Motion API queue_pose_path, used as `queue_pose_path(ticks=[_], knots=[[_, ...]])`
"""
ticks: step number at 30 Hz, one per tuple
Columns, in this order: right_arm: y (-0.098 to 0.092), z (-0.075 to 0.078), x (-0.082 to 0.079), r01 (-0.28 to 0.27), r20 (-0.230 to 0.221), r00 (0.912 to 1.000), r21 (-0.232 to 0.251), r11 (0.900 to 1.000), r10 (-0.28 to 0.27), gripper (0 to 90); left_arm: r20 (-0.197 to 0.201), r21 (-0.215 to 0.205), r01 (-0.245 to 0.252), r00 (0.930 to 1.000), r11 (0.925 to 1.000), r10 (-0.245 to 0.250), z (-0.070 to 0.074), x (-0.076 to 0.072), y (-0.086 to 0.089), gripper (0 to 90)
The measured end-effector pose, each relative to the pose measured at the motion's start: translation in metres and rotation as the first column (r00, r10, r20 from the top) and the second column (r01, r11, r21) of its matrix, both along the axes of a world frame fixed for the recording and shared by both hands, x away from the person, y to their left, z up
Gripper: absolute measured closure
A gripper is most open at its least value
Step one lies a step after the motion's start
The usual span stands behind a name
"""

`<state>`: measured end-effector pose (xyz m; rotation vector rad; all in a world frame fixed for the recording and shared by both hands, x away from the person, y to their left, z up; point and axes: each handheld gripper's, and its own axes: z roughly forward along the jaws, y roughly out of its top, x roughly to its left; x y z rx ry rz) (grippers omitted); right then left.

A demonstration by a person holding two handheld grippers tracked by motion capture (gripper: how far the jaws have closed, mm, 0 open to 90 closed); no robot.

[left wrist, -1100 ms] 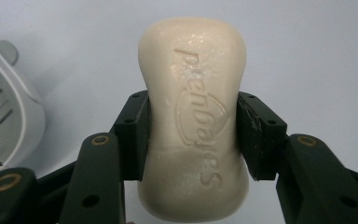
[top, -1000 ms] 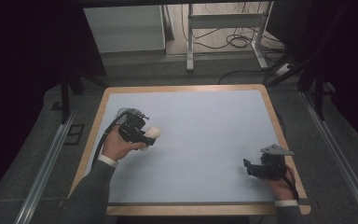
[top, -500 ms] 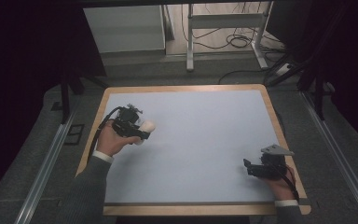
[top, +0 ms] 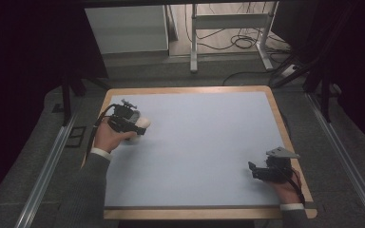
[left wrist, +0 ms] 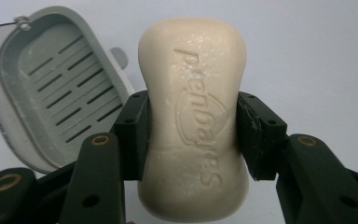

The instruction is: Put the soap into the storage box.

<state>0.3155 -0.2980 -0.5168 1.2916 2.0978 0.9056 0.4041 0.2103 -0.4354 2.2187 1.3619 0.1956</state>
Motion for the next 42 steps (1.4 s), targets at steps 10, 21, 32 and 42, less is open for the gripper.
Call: queue_pose_path(ticks=[10, 21, 32, 42], knots=[[0.0, -0.001, 0.0, 0.002, -0.003, 1.0, -0.001, 1.0, -0.002, 9.9, -0.011, -0.015, -0.049, 0.9988, 0.9987, 0.049, -0.007, 0.013, 0.012, 49.5], [-0.002, -0.002, 0.001, 0.004, -0.008, 1.0, -0.007, 1.0, -0.004, 9.9, -0.024, -0.014, -0.093, 0.9954, 0.9955, 0.093, -0.014, 0.027, 0.02, 49.5], [-0.002, -0.002, 0.001, 0.005, -0.006, 1.0, -0.006, 1.0, -0.005, 9.9, -0.025, -0.004, -0.143, 0.9894, 0.9896, 0.143, -0.018, 0.04, 0.025, 49.5], [-0.003, -0.002, 0.001, 0.008, -0.007, 0.9999, -0.004, 1.0, -0.008, 9.9, -0.042, 0.003, -0.194, 0.9801, 0.981, 0.194, -0.027, 0.051, 0.033, 49.5]])
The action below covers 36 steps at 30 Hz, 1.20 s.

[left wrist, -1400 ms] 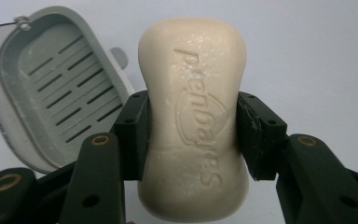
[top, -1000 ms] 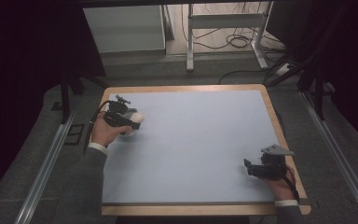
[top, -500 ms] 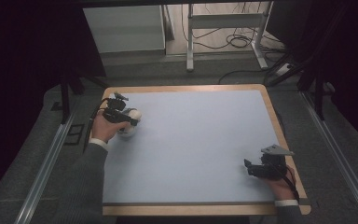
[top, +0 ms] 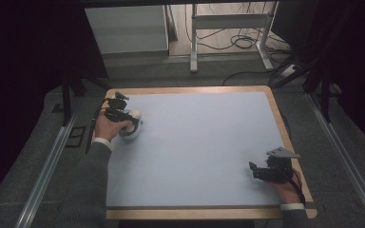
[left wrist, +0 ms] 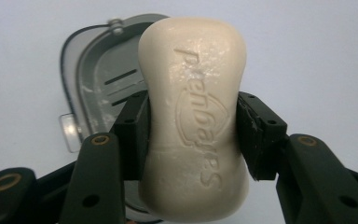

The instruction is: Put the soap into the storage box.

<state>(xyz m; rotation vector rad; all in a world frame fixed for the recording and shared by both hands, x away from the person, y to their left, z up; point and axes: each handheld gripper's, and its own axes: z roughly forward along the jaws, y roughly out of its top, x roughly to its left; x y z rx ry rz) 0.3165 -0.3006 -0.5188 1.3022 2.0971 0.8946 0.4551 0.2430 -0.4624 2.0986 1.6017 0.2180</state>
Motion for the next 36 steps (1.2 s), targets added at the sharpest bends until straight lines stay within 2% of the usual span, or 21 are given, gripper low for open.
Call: queue_pose_path(ticks=[16, 17, 20, 23, 24, 25, 26, 28, 30, 31, 36], knots=[[0.001, -0.001, 0.0, 0.001, -0.002, 1.0, -0.003, 1.0, -0.001, 9.9, 0.007, 0.029, -0.015, 0.9999, 0.9995, 0.015, -0.012, 0.001, 0.0, 49.2], [0.001, -0.002, 0.001, -0.001, -0.002, 1.0, -0.005, 1.0, 0.001, 9.9, 0.015, 0.017, -0.027, 0.9995, 0.9995, 0.027, -0.013, 0.001, -0.001, 48.0], [0.001, -0.002, 0.0, -0.001, -0.003, 1.0, -0.006, 1.0, 0.001, 9.9, 0.034, -0.016, -0.021, 0.9992, 0.9996, 0.022, -0.009, -0.001, -0.001, 41.7], [0.001, -0.002, 0.001, -0.002, -0.004, 1.0, -0.007, 1.0, 0.002, 9.9, 0.036, -0.028, -0.011, 0.9993, 0.9995, 0.012, -0.008, -0.002, -0.002, 37.7], [0.001, -0.002, 0.001, -0.003, -0.005, 1.0, -0.008, 1.0, 0.003, 9.9, 0.039, -0.032, -0.003, 0.9992, 0.9995, 0.004, -0.007, -0.003, -0.003, 37.7], [0.001, -0.002, 0.001, -0.003, -0.005, 1.0, -0.008, 1.0, 0.003, 9.9, 0.046, -0.054, 0.015, 0.9989, 0.9985, -0.012, -0.006, -0.004, -0.003, 36.4], [0.001, -0.002, 0.001, -0.003, -0.005, 1.0, -0.008, 1.0, 0.003, 9.9, 0.046, -0.054, 0.015, 0.9989, 0.9985, -0.012, -0.006, -0.004, -0.003, 35.6], [0.001, -0.003, 0.001, -0.002, -0.007, 1.0, -0.009, 1.0, 0.002, 9.9, 0.048, -0.086, 0.027, 0.9986, 0.996, -0.022, -0.005, -0.006, -0.003, 35.3], [0.001, -0.003, 0.002, -0.004, -0.008, 1.0, -0.005, 1.0, 0.004, 9.9, 0.048, -0.094, 0.047, 0.9979, 0.9945, -0.043, -0.003, -0.008, -0.005, 35.2], [0.002, -0.004, 0.004, -0.005, -0.009, 0.9999, -0.005, 1.0, 0.005, 9.9, 0.055, -0.111, 0.063, 0.9969, 0.9918, -0.057, -0.001, -0.01, -0.007, 35.2], [0.004, -0.005, 0.005, -0.015, -0.012, 0.9998, -0.008, 1.0, 0.015, 9.9, 0.076, -0.127, 0.079, 0.9947, 0.9887, -0.07, 0.005, -0.016, -0.01, 34.8]])
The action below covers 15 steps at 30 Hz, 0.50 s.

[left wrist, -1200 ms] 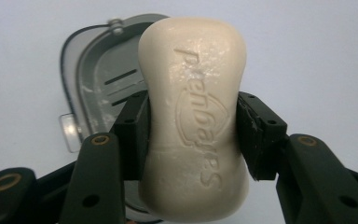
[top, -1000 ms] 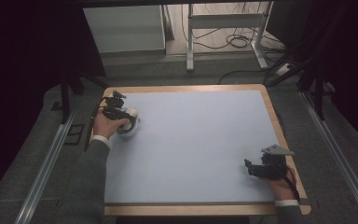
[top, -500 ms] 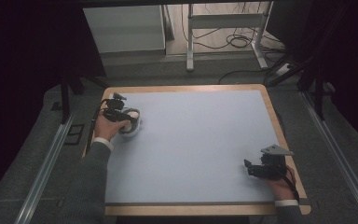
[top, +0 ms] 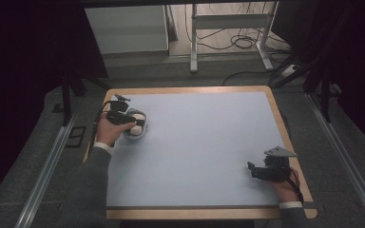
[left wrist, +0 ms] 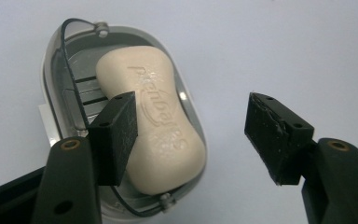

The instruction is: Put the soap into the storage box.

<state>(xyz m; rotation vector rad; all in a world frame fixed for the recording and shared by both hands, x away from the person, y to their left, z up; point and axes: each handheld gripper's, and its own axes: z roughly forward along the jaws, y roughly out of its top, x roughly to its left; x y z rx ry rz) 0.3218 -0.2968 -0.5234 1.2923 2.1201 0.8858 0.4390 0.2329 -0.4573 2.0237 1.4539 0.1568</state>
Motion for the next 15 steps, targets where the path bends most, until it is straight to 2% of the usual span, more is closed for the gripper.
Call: queue_pose_path(ticks=[9, 11, 15], knots=[[-0.008, 0.002, -0.004, 0.013, 0.01, 0.9999, 0.017, 1.0, -0.013, 9.9, 0.054, -0.003, 0.025, 0.9982, 0.9997, -0.025, 0.014, -0.015, -0.002, 33.4], [-0.01, 0.005, -0.006, 0.016, 0.02, 0.9997, 0.027, 0.999, -0.017, 9.9, 0.078, -0.012, 0.034, 0.9964, 0.9993, -0.033, 0.018, -0.022, -0.001, 33.3], [-0.008, 0.008, -0.009, 0.014, 0.034, 0.9993, 0.03, 0.999, -0.015, 9.9, 0.089, -0.021, 0.059, 0.9944, 0.9981, -0.057, 0.018, -0.031, -0.003, 33.1]])
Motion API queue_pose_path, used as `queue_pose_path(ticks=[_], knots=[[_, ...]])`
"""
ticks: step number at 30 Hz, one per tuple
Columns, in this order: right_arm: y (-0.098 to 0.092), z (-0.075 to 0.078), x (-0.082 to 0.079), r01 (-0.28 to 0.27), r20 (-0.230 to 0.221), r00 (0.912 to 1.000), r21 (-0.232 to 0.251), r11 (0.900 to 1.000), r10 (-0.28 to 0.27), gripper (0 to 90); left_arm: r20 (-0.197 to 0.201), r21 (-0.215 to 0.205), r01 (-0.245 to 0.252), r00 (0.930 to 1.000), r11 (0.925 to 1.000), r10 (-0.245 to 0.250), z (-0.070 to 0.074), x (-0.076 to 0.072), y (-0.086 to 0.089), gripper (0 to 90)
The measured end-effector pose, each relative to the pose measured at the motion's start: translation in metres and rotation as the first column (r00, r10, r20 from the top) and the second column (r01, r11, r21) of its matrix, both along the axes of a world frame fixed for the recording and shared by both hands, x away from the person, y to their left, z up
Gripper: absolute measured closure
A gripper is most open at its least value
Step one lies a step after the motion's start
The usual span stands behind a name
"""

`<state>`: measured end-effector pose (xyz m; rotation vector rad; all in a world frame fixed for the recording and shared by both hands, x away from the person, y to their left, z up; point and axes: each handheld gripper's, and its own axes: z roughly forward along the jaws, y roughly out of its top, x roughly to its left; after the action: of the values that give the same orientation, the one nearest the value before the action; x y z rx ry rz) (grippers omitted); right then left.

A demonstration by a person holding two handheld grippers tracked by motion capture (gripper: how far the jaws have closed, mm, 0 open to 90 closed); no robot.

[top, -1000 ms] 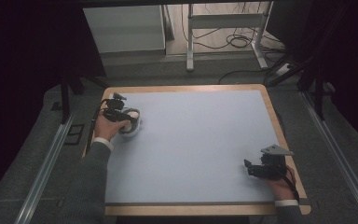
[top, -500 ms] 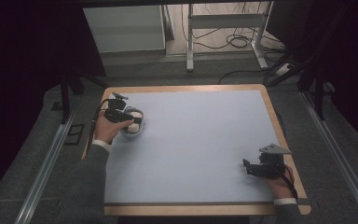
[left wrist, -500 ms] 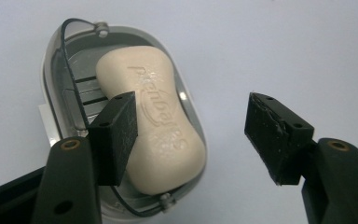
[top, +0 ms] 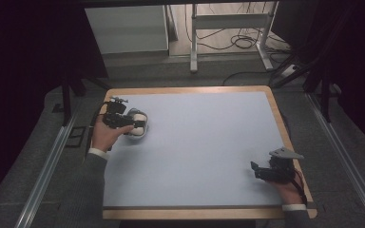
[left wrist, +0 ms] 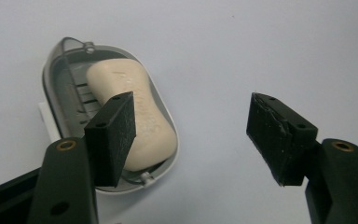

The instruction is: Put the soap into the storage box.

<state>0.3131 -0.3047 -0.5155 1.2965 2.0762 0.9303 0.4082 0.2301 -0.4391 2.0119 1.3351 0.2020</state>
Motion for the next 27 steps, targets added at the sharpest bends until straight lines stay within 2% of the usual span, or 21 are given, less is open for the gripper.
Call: queue_pose_path(ticks=[8, 10, 16, 18, 27], knots=[[0.002, 0.002, -0.005, 0.002, 0.004, 1.0, -0.005, 1.0, -0.002, 9.9, -0.005, 0.007, 0.054, 0.9985, 0.9985, -0.054, -0.007, -0.013, -0.005, 32.6], [0.002, 0.001, -0.005, 0.002, 0.004, 1.0, -0.007, 1.0, -0.002, 9.9, 0.005, 0.008, 0.077, 0.997, 0.997, -0.077, -0.009, -0.022, -0.008, 32.5], [0.002, 0.001, -0.005, -0.002, 0.006, 1.0, -0.007, 1.0, 0.003, 9.9, 0.024, -0.012, 0.102, 0.9946, 0.9948, -0.101, -0.014, -0.04, -0.011, 32.3], [0.002, 0.001, -0.005, -0.002, 0.006, 1.0, -0.008, 1.0, 0.002, 9.9, 0.03, -0.003, 0.136, 0.9902, 0.9906, -0.136, -0.021, -0.051, -0.015, 31.7], [0.002, 0.001, -0.006, -0.003, 0.007, 1.0, -0.008, 1.0, 0.003, 9.9, 0.043, -0.022, 0.155, 0.9872, 0.9877, -0.154, -0.039, -0.076, -0.021, 31.8]])
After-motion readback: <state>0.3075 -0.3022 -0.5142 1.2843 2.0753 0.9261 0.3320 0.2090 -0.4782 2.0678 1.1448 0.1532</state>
